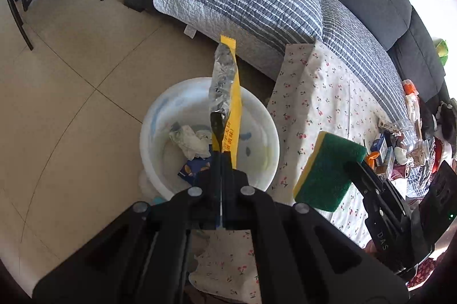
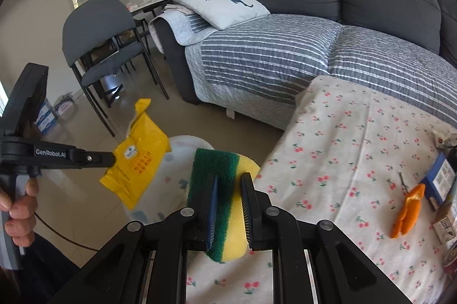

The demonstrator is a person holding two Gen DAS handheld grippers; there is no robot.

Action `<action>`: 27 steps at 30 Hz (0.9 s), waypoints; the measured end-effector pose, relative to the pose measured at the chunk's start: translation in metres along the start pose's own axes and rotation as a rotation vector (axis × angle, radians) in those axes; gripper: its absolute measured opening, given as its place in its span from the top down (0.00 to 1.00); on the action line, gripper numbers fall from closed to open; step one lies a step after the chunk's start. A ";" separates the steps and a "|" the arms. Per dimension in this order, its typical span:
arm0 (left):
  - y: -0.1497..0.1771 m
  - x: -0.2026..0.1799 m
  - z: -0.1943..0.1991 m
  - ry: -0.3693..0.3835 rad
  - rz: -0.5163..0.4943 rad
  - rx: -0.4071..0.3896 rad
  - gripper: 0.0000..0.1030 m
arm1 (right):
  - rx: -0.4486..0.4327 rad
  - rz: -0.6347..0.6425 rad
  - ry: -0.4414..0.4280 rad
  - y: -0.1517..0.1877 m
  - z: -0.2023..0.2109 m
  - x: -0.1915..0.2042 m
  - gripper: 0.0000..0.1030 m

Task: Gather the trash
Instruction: 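Carry the bag and sponge over the white bin and release both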

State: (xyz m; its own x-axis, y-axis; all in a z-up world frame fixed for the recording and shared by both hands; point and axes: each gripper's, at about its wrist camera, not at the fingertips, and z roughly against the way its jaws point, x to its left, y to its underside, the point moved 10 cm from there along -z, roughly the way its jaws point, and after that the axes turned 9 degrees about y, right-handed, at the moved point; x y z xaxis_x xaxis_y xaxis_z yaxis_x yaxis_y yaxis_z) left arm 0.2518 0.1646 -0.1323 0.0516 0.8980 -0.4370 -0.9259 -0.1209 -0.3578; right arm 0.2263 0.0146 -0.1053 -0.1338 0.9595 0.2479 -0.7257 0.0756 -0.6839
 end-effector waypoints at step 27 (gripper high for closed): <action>-0.005 0.015 -0.007 -0.023 0.113 -0.001 0.71 | 0.122 -0.031 0.006 0.010 -0.052 0.036 0.65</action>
State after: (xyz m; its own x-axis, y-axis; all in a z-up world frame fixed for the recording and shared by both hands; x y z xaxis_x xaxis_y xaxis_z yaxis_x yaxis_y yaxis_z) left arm 0.2601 0.1757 -0.1432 -0.0616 0.8881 -0.4555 -0.9251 -0.2221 -0.3079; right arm 0.2493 0.0643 -0.1391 -0.1067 0.9588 0.2632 -0.8062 0.0715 -0.5873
